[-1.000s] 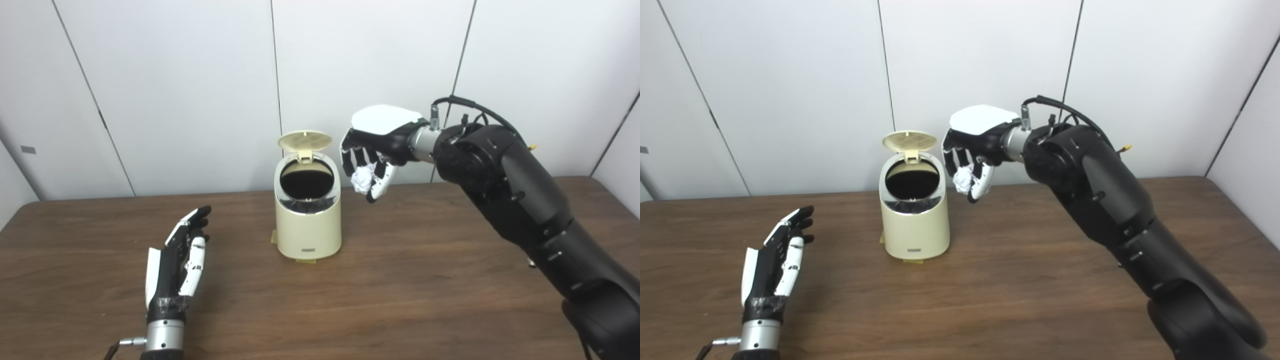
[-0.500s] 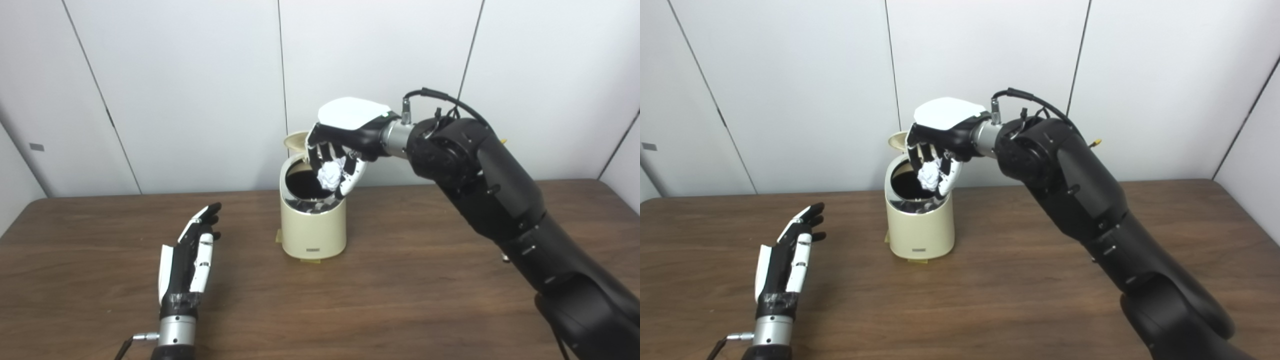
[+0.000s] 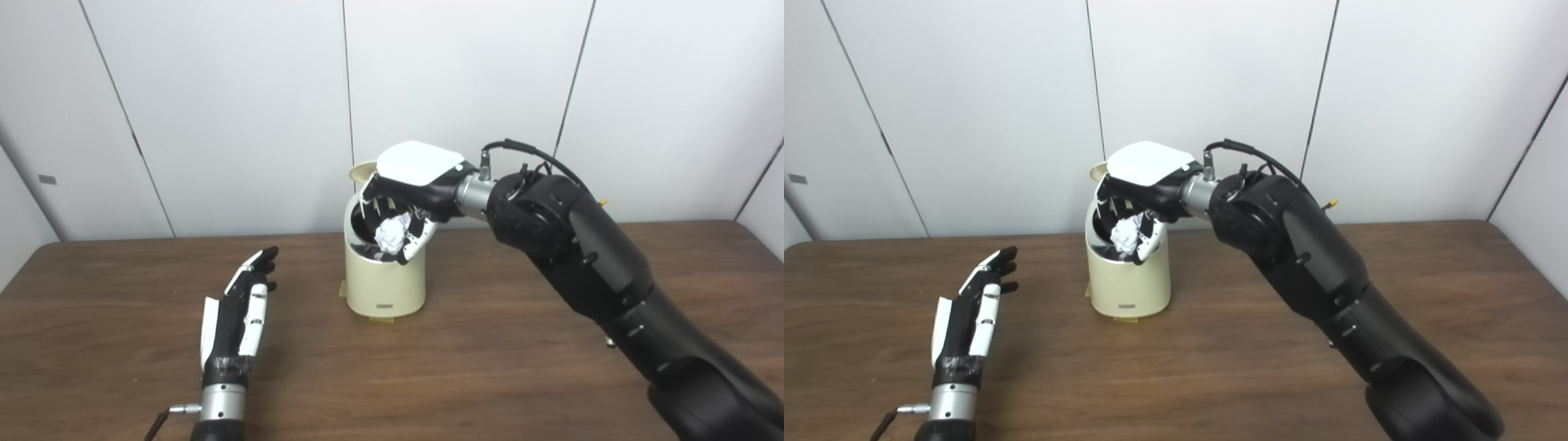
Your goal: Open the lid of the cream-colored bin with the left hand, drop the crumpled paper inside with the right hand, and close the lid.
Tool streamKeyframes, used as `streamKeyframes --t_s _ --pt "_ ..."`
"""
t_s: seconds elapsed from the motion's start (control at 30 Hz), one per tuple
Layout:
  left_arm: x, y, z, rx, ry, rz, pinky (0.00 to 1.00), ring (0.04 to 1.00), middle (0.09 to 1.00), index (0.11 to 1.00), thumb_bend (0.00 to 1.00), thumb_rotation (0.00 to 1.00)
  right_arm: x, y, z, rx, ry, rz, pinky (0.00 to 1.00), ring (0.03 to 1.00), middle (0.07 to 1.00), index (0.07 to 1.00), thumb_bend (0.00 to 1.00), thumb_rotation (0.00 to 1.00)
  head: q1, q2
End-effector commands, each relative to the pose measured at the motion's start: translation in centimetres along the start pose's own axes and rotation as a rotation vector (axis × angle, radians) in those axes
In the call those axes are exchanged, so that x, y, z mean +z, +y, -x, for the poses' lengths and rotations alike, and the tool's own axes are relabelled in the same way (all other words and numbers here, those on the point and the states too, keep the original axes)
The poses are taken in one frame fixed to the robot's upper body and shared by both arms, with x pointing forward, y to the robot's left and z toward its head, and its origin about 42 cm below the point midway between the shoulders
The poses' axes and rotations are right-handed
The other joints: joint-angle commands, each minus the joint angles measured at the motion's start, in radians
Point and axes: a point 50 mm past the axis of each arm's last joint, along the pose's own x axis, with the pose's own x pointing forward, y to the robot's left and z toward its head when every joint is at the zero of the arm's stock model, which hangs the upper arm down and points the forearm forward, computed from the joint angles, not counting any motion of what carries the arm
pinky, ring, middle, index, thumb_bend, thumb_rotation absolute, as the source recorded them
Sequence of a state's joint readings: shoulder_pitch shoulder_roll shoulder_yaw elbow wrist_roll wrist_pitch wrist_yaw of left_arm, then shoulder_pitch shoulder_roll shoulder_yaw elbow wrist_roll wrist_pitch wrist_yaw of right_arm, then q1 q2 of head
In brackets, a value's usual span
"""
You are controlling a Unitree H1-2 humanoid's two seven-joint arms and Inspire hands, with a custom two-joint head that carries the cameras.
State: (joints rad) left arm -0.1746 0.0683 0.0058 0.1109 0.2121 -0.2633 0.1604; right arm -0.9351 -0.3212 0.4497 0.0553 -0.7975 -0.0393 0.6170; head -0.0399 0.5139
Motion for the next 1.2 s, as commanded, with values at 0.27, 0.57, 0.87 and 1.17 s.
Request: streamKeyframes --t_s 0.27,0.57,0.87,1.17 --pt "0.0 -0.7 0.3 -0.009 -0.019 0.006 0.76 0.853 0.873 0.859 0.24 0.94 -0.9 -1.5 -0.8 -0.150 -0.050 0.074 0.29 0.412 0.524 0.477 0.52 0.00 0.001 0.000" --pt "0.1 -0.8 0.5 -0.016 -0.007 -0.008 0.76 0.853 0.878 0.866 0.25 0.95 -1.3 -1.1 -1.2 -0.207 -0.048 0.092 0.31 0.421 0.548 0.469 0.51 0.00 0.001 0.000" --pt "-0.1 -0.9 0.6 -0.024 -0.002 -0.011 0.76 0.858 0.880 0.869 0.25 0.93 -1.5 -1.0 -1.3 -0.239 -0.036 0.123 0.33 0.439 0.559 0.455 0.51 0.00 0.002 -0.007" --pt "0.0 -0.9 0.7 -0.021 -0.003 -0.008 0.76 0.858 0.879 0.866 0.25 0.93 -1.6 -0.6 -1.4 -0.285 -0.064 0.198 0.34 0.458 0.562 0.463 0.49 0.00 0.001 -0.007"
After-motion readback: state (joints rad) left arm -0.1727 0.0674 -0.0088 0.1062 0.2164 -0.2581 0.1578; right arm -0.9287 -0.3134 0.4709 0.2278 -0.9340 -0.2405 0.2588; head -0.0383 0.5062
